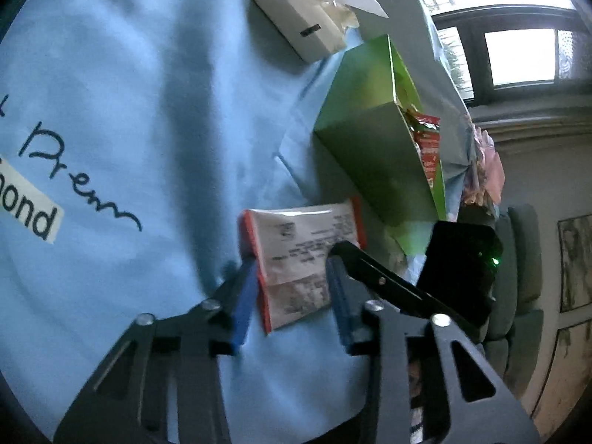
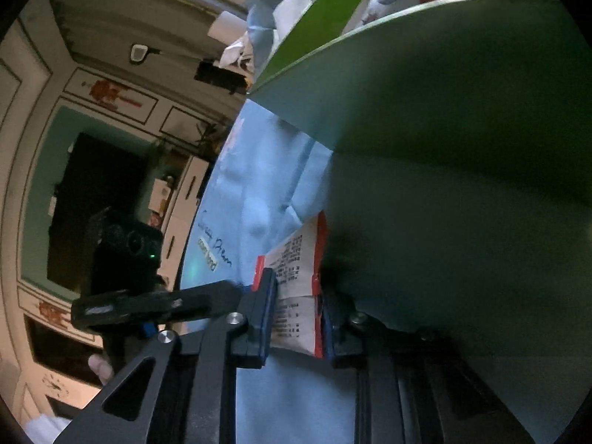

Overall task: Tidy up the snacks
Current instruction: 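Close the left tool on the white-and-red wrapper, then carry the white-and-red wrapper with the left tool over the box, then open the left tool to drop the wrapper into the box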

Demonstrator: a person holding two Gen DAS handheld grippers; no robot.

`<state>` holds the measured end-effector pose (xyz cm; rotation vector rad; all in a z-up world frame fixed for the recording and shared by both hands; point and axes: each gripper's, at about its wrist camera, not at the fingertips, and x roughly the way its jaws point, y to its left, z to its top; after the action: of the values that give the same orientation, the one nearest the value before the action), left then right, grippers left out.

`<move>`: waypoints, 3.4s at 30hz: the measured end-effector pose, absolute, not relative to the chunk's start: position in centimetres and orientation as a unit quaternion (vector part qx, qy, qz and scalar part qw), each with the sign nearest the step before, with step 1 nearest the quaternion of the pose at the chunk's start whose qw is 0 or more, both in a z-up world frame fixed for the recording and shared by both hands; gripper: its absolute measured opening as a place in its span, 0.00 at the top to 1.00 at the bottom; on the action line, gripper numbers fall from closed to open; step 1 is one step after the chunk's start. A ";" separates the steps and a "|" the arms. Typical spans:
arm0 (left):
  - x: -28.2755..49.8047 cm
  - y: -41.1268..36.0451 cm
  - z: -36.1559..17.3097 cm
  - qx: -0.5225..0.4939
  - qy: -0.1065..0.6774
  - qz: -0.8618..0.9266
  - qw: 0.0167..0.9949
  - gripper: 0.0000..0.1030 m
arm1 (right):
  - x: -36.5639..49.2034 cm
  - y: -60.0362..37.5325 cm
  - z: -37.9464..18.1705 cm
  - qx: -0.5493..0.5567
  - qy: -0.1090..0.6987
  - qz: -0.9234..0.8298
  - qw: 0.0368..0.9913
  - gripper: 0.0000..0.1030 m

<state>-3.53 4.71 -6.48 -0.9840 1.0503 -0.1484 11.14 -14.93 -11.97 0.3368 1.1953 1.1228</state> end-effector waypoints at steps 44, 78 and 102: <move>4.7 -2.9 0.5 -0.354 0.429 -0.212 0.804 0.75 | 13.2 -23.1 -4.3 0.236 0.419 0.502 0.719 0.81; 15.8 -6.1 -0.1 -0.192 0.426 -0.105 0.878 0.71 | 19.4 -24.5 -1.9 0.100 0.372 0.335 0.860 0.79; 8.6 -6.2 7.0 -0.092 0.376 -0.006 0.922 0.00 | 13.3 -25.2 2.9 -0.008 0.376 0.175 0.910 0.15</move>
<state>8.61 -6.18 6.98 -0.1883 0.7716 -0.0120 13.30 -25.23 2.94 -0.0166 0.7757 0.3611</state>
